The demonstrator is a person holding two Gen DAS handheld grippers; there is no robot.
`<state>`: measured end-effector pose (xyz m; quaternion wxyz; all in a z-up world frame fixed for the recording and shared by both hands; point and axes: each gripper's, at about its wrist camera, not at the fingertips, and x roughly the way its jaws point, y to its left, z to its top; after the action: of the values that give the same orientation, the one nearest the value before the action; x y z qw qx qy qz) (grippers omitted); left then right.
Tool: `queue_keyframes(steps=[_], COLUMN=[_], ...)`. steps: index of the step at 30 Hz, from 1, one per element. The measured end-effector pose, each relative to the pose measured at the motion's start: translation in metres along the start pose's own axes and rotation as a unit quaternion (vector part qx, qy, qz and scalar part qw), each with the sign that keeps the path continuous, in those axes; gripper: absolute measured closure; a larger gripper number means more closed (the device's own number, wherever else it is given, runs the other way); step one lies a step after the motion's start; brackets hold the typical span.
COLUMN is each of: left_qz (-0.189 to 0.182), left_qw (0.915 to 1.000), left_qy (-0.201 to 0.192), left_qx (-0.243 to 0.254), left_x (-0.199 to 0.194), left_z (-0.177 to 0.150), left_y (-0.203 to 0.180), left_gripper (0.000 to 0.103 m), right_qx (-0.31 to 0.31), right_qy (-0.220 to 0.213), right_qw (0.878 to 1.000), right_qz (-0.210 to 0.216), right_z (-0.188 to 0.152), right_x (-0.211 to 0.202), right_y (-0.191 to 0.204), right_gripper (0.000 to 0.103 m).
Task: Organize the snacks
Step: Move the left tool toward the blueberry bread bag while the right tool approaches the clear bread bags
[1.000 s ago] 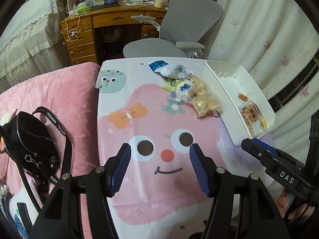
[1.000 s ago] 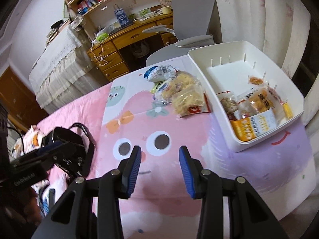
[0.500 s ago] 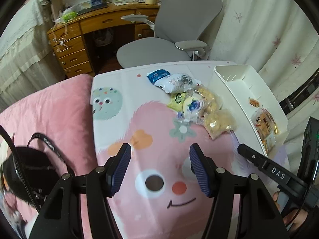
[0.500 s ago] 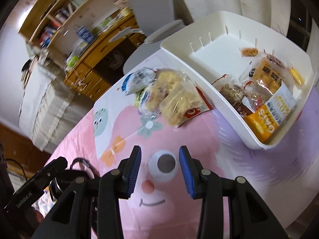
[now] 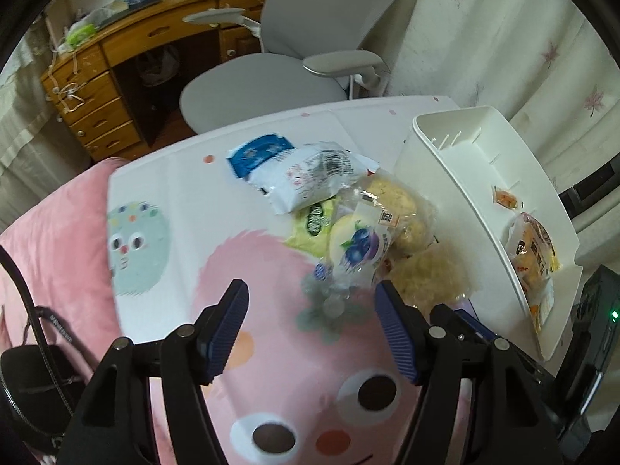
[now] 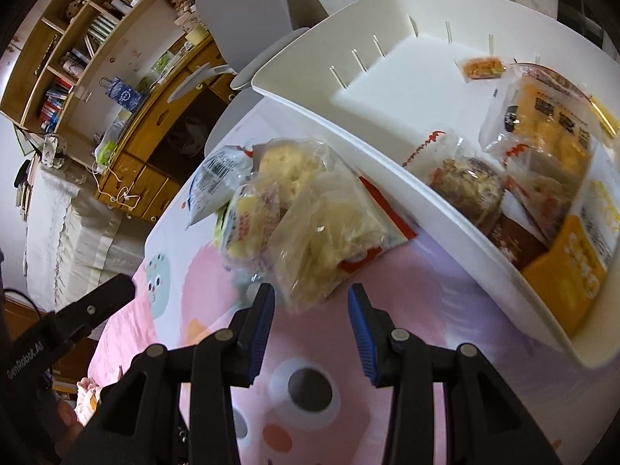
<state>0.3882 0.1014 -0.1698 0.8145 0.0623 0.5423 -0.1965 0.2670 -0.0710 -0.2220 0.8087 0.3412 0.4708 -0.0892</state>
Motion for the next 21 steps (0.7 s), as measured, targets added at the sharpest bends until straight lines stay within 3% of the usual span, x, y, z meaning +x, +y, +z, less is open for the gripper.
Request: queue_keyframes(steps=[8,15,21], left_qz=[-0.017,-0.030,-0.032], left_qw=[0.9996,0.9987,0.9979], left_qy=[0.021,0.042,0.056], left_qx=[0.003,-0.003,-0.004], left_x=[0.050,0.082,0.101], left_z=[0.013,0.020,0.024], left_y=[-0.012,-0.017,-0.022], left_gripper=[0.034,0.033,0.033], right_qx=[-0.026,-0.042,-0.067], right_qy=[-0.021,-0.014,-0.022], right_qw=[0.999,0.999,0.997], right_qz=[0.004,0.015,0.019], right_z=[0.012,0.019,0.024], right_x=[0.020,0.037,0.043], right_y=[0.001,-0.001,0.002], right_gripper=[0.064,0.055,0.054])
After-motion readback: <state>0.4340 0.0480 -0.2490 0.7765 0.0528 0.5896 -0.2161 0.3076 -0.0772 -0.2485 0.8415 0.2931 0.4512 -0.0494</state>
